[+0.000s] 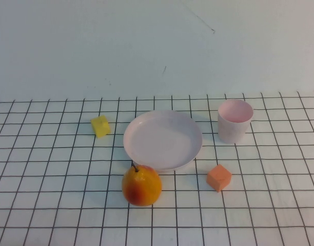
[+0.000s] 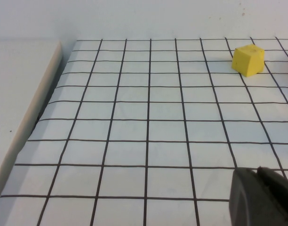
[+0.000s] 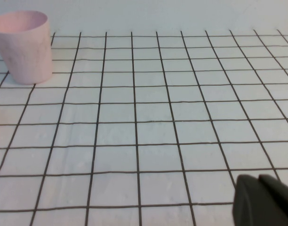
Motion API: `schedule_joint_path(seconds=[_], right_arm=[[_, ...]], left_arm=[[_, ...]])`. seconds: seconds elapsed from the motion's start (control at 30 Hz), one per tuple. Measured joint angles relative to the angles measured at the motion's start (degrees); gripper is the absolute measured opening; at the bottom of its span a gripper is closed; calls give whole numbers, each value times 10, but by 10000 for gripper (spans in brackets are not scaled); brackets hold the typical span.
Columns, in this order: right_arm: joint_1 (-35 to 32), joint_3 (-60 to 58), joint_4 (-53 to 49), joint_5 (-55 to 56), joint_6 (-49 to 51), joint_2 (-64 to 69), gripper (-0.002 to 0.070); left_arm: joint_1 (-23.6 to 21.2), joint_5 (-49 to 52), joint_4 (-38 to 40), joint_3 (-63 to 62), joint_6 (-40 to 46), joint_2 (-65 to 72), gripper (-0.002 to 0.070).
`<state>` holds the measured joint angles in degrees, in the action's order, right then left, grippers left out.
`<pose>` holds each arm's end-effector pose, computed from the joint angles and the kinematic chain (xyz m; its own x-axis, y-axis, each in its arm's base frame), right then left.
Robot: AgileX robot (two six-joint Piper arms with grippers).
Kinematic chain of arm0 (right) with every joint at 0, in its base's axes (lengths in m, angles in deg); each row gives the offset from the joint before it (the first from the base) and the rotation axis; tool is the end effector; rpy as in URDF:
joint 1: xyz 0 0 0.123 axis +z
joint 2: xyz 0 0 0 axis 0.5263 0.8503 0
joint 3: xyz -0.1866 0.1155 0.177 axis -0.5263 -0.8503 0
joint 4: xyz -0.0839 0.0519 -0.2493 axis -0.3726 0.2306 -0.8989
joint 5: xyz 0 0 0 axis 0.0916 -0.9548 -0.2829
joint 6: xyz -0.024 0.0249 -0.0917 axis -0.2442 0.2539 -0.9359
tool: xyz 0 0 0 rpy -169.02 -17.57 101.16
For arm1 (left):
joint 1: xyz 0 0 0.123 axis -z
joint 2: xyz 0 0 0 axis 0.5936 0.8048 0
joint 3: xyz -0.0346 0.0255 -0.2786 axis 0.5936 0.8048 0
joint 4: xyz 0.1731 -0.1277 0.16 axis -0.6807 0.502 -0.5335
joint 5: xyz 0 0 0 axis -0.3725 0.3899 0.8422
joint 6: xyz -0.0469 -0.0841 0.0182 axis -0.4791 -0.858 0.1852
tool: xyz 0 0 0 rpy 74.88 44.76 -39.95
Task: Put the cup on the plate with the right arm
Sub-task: Pick up the cup from the table
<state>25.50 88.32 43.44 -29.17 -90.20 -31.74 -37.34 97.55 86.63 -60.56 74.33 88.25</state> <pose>0.0787 -0.0066 0.1684 -0.2994 -0.0154 -0.9540 0.0752 0.9964 -0.0396 0.0798 0.0002 0.1742 -0.2530 -0.0790 -0.9642 -0.0243 0.9969 -0.0753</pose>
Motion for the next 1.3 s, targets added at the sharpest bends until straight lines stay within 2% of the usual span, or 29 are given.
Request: schedule_joint_path(seconds=[0.93, 1.3], right_arm=[[0, 0, 0, 0, 0, 0, -2], [0, 0, 0, 62, 0, 0, -2]], left_arm=[[0, 0, 0, 0, 0, 0, -3], [0, 0, 0, 0, 0, 0, -3]])
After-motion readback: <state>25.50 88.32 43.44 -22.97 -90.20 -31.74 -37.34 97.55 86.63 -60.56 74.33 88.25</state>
